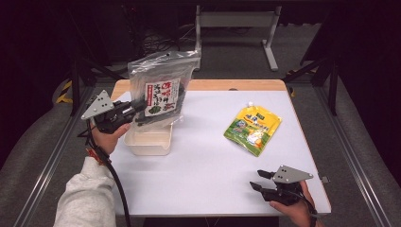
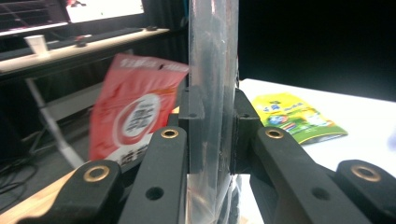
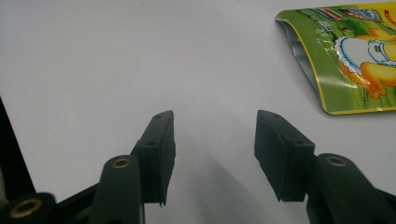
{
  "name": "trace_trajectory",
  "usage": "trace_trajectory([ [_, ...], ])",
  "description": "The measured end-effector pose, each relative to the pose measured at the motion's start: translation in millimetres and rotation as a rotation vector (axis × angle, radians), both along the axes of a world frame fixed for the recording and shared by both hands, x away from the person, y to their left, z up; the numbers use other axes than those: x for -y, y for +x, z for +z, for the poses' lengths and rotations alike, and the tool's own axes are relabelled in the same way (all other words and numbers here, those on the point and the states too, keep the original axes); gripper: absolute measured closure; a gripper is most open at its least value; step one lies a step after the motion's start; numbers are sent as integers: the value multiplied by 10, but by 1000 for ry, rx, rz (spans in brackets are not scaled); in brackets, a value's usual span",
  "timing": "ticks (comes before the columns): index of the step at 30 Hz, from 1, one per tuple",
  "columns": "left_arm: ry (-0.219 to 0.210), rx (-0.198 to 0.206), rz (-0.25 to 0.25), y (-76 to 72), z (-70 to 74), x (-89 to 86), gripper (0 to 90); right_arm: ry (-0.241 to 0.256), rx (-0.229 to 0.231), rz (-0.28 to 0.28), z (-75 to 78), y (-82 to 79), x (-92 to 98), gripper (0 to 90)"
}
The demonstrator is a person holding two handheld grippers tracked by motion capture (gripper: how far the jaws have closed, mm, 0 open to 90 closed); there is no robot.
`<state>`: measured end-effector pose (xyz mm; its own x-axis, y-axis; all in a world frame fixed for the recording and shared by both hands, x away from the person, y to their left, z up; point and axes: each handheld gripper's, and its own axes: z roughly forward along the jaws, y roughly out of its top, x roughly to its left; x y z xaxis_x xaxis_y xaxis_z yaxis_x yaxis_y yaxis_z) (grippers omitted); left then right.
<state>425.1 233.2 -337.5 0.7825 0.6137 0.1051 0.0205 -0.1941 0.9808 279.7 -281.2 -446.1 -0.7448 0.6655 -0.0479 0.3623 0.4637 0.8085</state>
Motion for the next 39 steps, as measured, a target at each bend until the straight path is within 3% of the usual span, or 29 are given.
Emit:
trace_trajectory([
  [10, 22, -4, 50, 81, -133, -97, 793, -5, -2, 2, -6, -3, -4, 477],
  [13, -7, -9, 63, 112, -193, -152, 792, -5, -5, 1, -13, 0, 0, 476],
  [17, 21, -18, 95, 134, -227, -185, 791, -10, -6, 6, -18, -2, -12, 474],
  [25, 11, -63, 78, 231, -435, -112, 786, -17, -11, 17, -30, 5, -30, 469],
  [33, 3, -82, 83, 246, -491, -123, 768, -24, -15, 29, -41, 4, -43, 463],
  [34, 9, -80, 107, 237, -494, -142, 755, -25, -15, 33, -39, 0, -47, 463],
  [37, 20, -88, 110, 223, -502, -175, 729, -28, -13, 38, -38, -6, -53, 458],
  [39, 49, -93, 118, 202, -509, -188, 722, -29, -14, 41, -38, -7, -58, 455],
])
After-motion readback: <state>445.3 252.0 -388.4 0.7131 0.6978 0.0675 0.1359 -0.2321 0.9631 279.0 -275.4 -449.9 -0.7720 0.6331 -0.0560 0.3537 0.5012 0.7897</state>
